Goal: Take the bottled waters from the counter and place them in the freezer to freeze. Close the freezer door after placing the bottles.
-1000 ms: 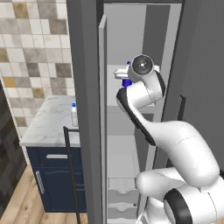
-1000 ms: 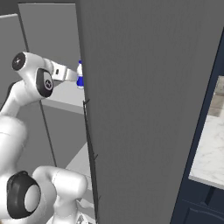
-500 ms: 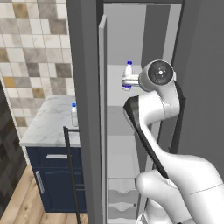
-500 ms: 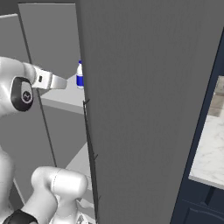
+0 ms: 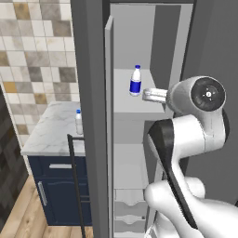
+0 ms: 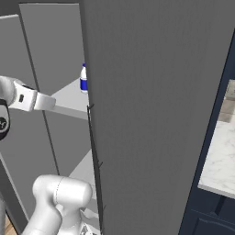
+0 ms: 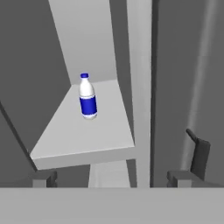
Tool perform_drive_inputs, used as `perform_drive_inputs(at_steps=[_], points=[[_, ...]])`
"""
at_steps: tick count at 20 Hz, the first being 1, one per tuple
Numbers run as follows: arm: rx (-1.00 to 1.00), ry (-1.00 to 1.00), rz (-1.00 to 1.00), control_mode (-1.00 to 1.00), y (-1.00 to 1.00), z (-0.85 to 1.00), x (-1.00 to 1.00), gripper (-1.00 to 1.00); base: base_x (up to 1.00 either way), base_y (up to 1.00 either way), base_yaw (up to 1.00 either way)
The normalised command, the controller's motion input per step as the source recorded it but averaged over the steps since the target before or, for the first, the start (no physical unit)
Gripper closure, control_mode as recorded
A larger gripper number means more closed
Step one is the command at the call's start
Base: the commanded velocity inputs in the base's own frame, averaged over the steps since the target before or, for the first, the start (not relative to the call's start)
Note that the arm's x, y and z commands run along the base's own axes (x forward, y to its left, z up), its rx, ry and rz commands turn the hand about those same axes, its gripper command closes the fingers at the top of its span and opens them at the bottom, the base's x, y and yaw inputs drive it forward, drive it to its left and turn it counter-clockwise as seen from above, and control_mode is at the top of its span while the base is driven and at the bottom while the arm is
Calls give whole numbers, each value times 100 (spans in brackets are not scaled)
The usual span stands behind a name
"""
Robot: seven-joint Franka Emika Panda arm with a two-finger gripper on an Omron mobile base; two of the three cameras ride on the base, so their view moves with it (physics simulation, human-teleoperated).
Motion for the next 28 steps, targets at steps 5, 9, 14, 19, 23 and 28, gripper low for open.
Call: perform_drive_inputs(at_steps=[5, 9, 14, 19, 23, 28], points=[[7, 4, 2, -100, -18, 20, -100, -100, 0, 0, 0], [7, 4, 3, -100, -22, 12, -100, -100, 0, 0, 0], [3, 5, 3, -100, -16, 3, -84, -100, 0, 0, 0], [0, 19, 4, -100, -21, 0, -17, -100, 0, 0, 0], [-4, 27, 7, -100, -22, -6, 4, -100, 0, 0, 0], [0, 12, 8, -100, -25, -26, -2, -100, 0, 0, 0]])
